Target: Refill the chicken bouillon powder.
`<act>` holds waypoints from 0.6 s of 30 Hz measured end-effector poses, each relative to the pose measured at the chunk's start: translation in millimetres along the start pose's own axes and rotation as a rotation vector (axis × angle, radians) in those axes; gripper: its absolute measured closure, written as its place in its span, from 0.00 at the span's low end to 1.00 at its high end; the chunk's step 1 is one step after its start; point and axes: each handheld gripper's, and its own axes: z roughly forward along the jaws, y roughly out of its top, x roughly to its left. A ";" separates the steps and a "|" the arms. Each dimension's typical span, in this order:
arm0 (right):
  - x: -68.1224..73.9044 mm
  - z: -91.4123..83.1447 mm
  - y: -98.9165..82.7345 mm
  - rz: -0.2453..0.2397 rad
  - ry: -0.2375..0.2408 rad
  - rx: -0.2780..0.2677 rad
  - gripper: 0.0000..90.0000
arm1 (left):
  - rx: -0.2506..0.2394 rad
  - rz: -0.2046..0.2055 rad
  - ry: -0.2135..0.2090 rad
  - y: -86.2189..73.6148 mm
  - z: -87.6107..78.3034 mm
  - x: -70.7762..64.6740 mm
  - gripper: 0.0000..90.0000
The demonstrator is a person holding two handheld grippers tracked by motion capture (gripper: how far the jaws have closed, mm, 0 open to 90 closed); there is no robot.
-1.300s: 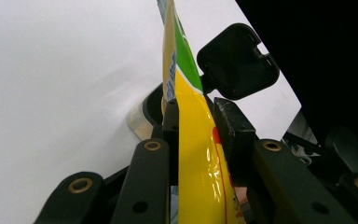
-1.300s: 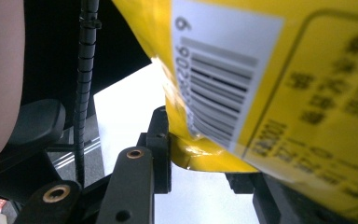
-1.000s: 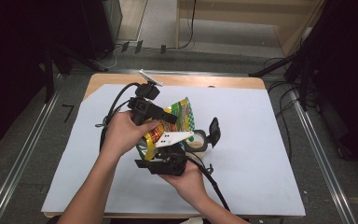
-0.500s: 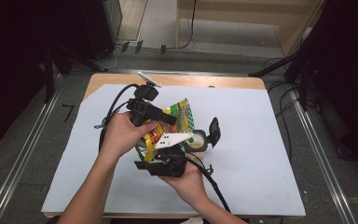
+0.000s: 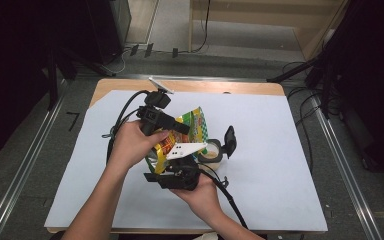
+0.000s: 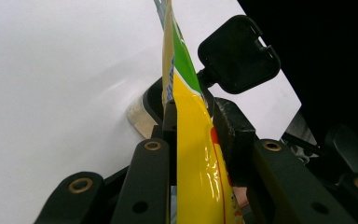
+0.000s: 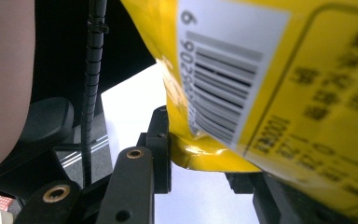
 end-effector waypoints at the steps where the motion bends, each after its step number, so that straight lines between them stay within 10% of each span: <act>1: 0.0 0.0 0.0 0.000 0.000 0.000 0.76 | 0.001 -0.004 0.002 0.0 0.9 -0.4 0.84; 18: 1.0 -0.4 -1.8 -0.004 -0.011 -0.009 0.77 | -0.006 0.014 0.006 -0.6 -0.2 -5.5 0.83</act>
